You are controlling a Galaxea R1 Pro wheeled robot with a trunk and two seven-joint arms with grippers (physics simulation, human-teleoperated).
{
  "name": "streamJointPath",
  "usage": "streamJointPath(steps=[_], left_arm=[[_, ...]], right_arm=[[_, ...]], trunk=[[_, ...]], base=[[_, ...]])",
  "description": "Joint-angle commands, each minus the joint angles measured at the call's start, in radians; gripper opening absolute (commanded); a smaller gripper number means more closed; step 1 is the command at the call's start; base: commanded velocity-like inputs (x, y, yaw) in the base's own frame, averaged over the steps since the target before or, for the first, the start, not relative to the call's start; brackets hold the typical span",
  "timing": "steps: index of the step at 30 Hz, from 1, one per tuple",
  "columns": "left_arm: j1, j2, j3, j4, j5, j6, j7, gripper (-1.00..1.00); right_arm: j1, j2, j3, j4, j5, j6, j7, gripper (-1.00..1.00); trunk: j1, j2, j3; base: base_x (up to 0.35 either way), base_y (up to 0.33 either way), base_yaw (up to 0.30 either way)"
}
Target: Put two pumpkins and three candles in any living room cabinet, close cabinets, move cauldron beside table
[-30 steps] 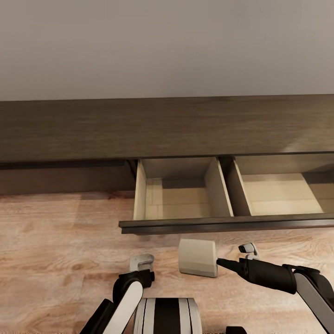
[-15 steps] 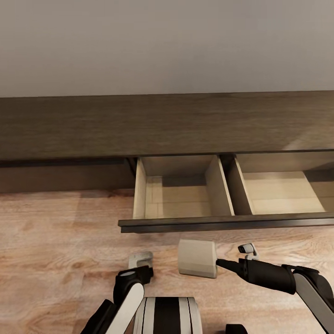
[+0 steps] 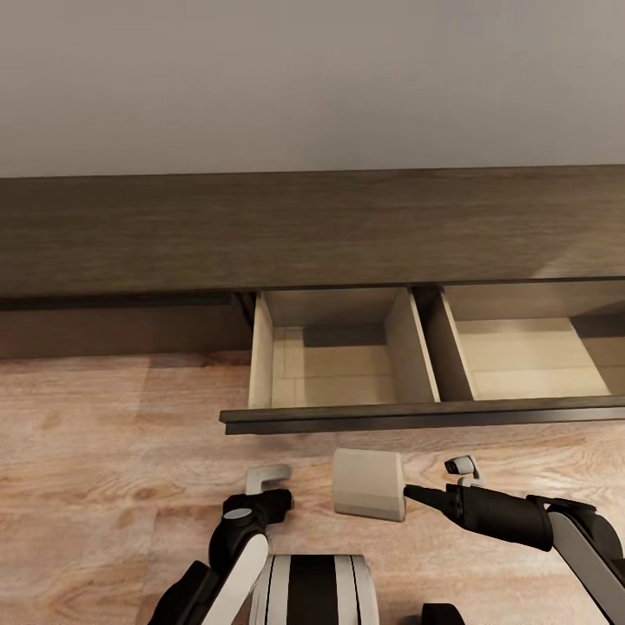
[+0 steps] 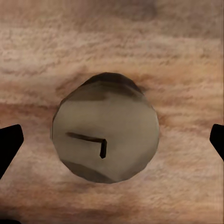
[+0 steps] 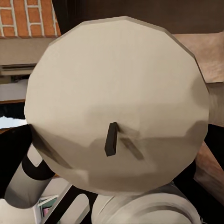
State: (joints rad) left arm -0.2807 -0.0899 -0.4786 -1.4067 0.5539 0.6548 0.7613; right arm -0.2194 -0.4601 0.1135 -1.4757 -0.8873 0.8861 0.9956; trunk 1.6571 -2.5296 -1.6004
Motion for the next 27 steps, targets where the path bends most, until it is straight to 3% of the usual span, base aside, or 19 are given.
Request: streamJointPath(steps=[1, 18, 22, 27], left_arm=[[0.000, 0.004, 0.000, 0.000, 0.001, 0.000, -0.001, 1.00], [0.000, 0.031, 0.004, 0.000, 0.000, 0.000, -0.054, 1.00], [0.000, 0.034, 0.004, 0.000, -0.001, -0.001, -0.079, 1.00], [0.000, 0.035, 0.004, 0.001, -0.002, -0.001, -0.086, 1.00]], right_arm=[[0.000, 0.000, 0.000, 0.000, -0.001, 0.001, 0.000, -1.00], [0.000, 0.001, 0.000, 0.000, 0.001, -0.001, 0.000, -1.00], [0.000, 0.001, 0.000, 0.000, 0.001, -0.001, 0.000, -1.00], [0.000, 0.001, 0.000, 0.000, 0.001, -0.001, 0.000, -1.00]], trunk=[[0.000, 0.000, 0.000], [0.000, 0.000, 0.000], [0.002, -0.001, -0.015], [0.002, -0.001, -0.015]], base=[[0.000, 0.000, 0.000], [0.000, 0.000, 0.000], [0.000, 0.000, 0.000], [0.000, 0.000, 0.000]])
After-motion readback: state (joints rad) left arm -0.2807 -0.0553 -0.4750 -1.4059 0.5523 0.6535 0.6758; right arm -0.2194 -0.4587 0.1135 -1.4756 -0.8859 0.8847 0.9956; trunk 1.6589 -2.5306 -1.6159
